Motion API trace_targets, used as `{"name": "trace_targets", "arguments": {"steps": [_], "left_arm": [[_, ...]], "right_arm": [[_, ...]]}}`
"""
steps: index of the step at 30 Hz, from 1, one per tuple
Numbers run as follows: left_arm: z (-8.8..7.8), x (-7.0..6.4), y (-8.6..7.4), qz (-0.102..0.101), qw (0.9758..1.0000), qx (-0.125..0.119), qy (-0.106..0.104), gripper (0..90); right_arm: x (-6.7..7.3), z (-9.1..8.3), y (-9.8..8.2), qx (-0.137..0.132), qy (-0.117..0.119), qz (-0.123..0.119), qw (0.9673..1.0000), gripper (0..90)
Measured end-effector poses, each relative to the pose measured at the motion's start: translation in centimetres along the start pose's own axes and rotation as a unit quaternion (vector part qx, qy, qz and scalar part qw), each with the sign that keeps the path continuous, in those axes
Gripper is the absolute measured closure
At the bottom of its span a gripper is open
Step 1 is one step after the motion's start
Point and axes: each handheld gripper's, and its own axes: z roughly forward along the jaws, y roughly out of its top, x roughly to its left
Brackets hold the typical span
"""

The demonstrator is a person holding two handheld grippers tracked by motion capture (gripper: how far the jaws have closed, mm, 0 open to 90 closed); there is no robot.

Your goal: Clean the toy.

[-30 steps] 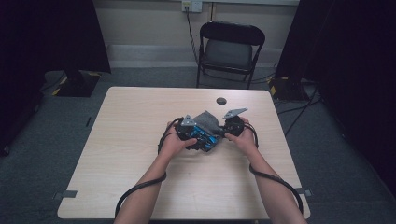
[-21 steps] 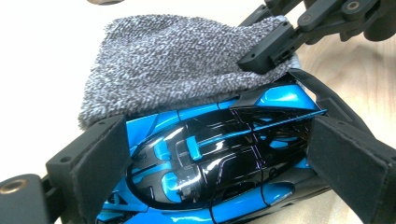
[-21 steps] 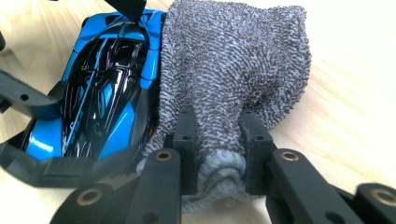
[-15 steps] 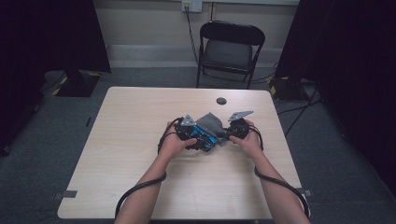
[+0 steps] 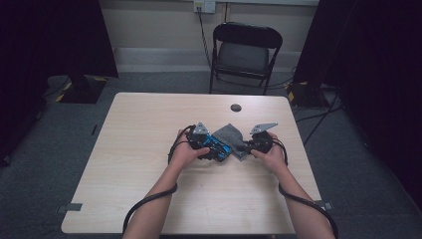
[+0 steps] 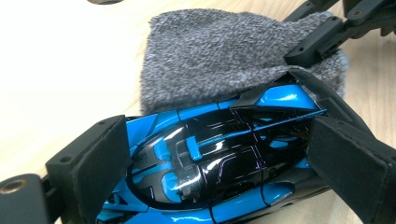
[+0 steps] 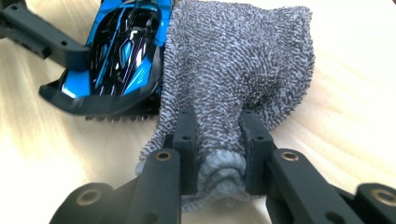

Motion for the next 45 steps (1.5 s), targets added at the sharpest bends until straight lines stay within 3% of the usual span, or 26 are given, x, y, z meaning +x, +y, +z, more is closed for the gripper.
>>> {"name": "trace_targets", "arguments": {"steps": [45], "left_arm": [[0.0,0.0,0.1,0.002,1.0,0.003,0.0,5.9]], "right_arm": [[0.7,-4.4,-3.9,-0.005,0.019,0.016,0.9997,72.1]]}}
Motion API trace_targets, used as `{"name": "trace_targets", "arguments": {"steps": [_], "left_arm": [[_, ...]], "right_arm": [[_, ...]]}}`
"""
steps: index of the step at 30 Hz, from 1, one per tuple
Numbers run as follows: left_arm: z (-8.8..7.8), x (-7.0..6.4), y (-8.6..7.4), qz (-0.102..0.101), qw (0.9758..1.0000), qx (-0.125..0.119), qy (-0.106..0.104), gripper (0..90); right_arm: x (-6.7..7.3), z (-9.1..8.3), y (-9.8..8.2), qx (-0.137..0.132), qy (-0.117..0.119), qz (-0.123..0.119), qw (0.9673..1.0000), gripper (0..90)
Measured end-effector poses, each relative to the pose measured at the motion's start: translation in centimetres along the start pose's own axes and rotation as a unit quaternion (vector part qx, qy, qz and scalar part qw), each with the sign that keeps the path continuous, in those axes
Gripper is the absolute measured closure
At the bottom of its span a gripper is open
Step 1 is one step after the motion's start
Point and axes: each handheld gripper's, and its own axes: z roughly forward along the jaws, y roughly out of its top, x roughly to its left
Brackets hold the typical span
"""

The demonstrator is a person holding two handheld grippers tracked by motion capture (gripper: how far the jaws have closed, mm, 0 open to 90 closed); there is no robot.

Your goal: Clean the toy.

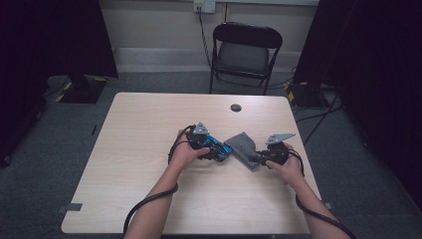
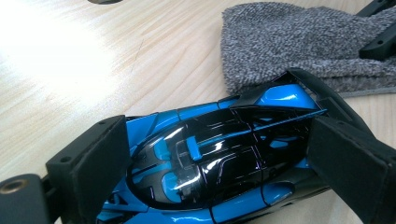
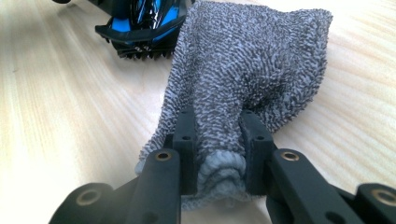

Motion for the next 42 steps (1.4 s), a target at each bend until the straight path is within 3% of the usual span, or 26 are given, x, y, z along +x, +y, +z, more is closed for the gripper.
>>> {"name": "trace_targets", "arguments": {"steps": [21,31,37,42], "left_arm": [[0.0,0.0,0.0,0.001,1.0,0.001,0.0,5.9],[0.0,0.0,0.1,0.001,1.0,0.002,0.001,5.9],[0.0,0.0,0.1,0.001,1.0,0.004,0.003,5.9],[0.0,0.0,0.1,0.0,1.0,0.001,0.0,5.9]], "right_arm": [[0.4,-2.6,-2.1,0.002,0.003,-0.003,1.0,72.1],[0.3,-4.5,-2.9,-0.01,-0.001,0.011,0.9999,72.1],[-0.1,-5.6,-2.3,-0.035,-0.014,0.021,0.9991,72.1],[-0.4,-5.3,-0.6,-0.049,-0.032,0.028,0.9979,72.1]]}}
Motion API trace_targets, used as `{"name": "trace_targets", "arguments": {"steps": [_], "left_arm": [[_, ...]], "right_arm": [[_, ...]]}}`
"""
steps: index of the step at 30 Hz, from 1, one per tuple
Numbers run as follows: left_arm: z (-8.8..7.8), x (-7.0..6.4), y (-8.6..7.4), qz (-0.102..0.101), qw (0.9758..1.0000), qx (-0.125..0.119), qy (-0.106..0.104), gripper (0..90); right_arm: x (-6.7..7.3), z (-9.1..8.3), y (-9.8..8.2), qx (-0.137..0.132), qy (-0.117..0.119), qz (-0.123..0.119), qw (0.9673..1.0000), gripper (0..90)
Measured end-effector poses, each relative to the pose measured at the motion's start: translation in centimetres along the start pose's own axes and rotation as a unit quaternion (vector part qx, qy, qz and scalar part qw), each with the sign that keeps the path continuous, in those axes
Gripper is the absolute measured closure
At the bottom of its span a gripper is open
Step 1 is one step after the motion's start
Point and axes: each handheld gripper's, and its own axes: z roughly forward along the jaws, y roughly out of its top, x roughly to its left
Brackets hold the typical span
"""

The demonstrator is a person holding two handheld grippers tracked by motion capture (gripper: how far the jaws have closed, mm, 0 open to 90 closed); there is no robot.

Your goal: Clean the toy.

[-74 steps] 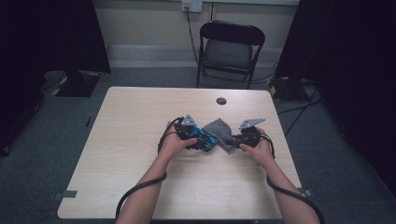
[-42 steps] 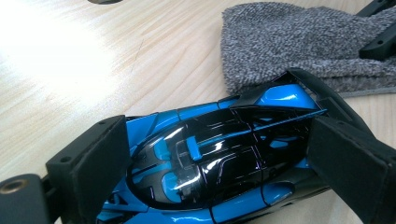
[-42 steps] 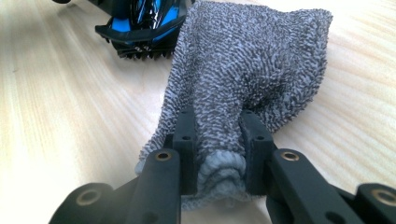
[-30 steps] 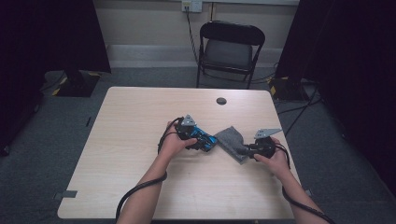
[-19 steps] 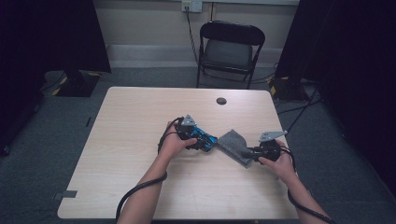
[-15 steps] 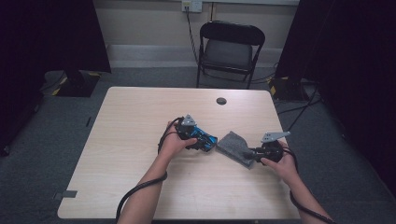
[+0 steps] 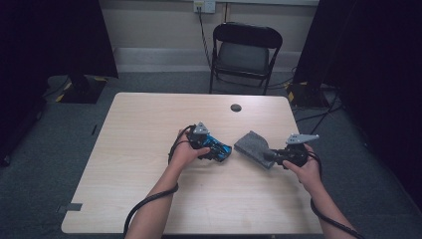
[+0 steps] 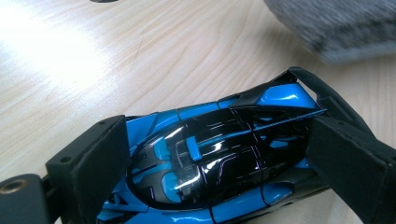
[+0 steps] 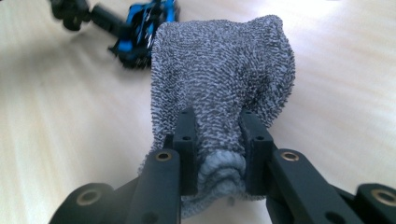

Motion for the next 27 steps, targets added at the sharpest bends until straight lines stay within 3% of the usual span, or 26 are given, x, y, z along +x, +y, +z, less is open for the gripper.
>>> {"name": "trace_targets", "arguments": {"steps": [12,27], "left_arm": [[0.0,-0.1,0.1,0.0,1.0,0.006,0.002,5.7],[0.0,-0.2,-0.1,-0.002,1.0,-0.003,0.003,5.7]], "right_arm": [[-0.1,4.4,4.6,0.005,-0.021,-0.012,0.9997,72.1],[-0.2,9.6,6.5,0.029,-0.023,-0.013,0.9992,72.0]]}}
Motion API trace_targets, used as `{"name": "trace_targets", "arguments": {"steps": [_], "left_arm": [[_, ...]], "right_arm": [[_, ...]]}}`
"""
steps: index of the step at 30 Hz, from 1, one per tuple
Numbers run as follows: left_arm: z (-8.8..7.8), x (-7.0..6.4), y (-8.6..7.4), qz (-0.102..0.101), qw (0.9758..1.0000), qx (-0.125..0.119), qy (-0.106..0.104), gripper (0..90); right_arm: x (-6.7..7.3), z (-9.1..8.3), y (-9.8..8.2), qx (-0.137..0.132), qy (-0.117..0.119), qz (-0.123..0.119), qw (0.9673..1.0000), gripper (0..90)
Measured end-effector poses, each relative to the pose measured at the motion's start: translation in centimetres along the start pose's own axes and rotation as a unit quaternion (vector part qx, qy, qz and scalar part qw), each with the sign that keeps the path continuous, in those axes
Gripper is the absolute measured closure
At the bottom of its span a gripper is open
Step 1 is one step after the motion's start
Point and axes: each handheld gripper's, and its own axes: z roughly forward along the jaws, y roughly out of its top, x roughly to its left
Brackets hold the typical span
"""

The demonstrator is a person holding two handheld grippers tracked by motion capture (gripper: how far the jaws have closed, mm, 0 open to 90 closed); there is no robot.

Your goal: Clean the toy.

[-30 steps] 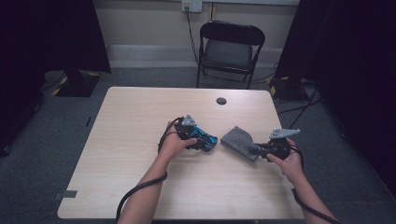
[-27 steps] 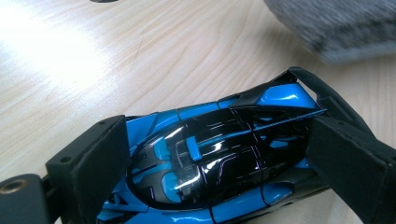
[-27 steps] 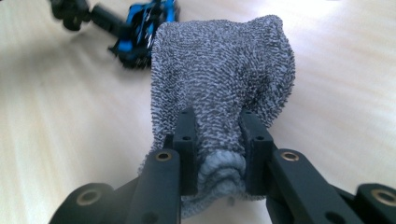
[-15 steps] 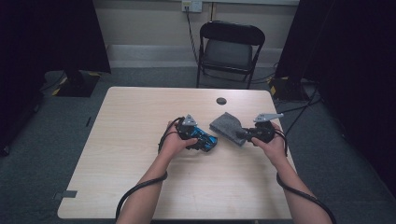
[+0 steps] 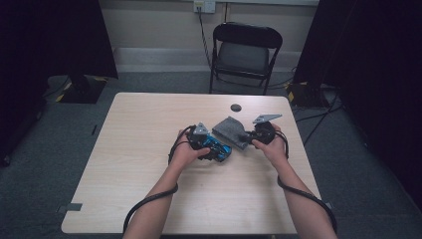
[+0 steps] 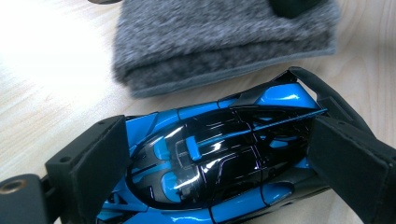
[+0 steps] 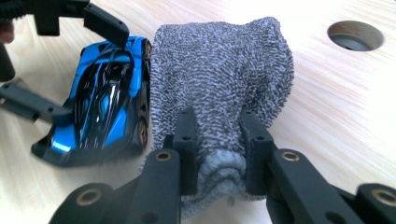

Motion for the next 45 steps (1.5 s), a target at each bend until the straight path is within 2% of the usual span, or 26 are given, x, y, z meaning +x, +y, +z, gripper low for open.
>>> {"name": "trace_targets", "arguments": {"steps": [7,9,15,18,23,33,45], "left_arm": [[0.0,0.0,-0.1,0.0,1.0,-0.003,-0.001,5.7],[0.0,0.0,-0.1,0.0,1.0,-0.002,-0.001,5.7],[0.0,0.0,-0.1,0.001,1.0,-0.003,0.0,5.7],[0.0,0.0,-0.1,0.001,1.0,-0.003,0.0,5.7],[0.0,0.0,-0.1,0.001,1.0,-0.004,0.0,5.7],[0.0,0.0,-0.2,-0.002,1.0,-0.007,-0.001,5.7],[0.0,0.0,-0.2,-0.002,1.0,-0.008,0.001,5.7]], "right_arm": [[0.5,2.2,0.9,0.001,0.007,0.0,1.0,71.9],[0.7,2.9,1.1,0.002,0.018,0.007,0.9998,71.8],[1.6,4.6,1.4,0.017,0.018,-0.008,0.9997,71.6],[1.8,5.1,1.4,0.038,0.012,-0.024,0.9989,71.5],[1.6,5.3,1.1,0.034,0.016,-0.017,0.9992,71.6],[1.1,4.7,0.6,0.036,0.03,-0.031,0.9984,71.8],[0.6,3.6,-0.2,0.037,0.039,-0.036,0.9979,71.8]]}}
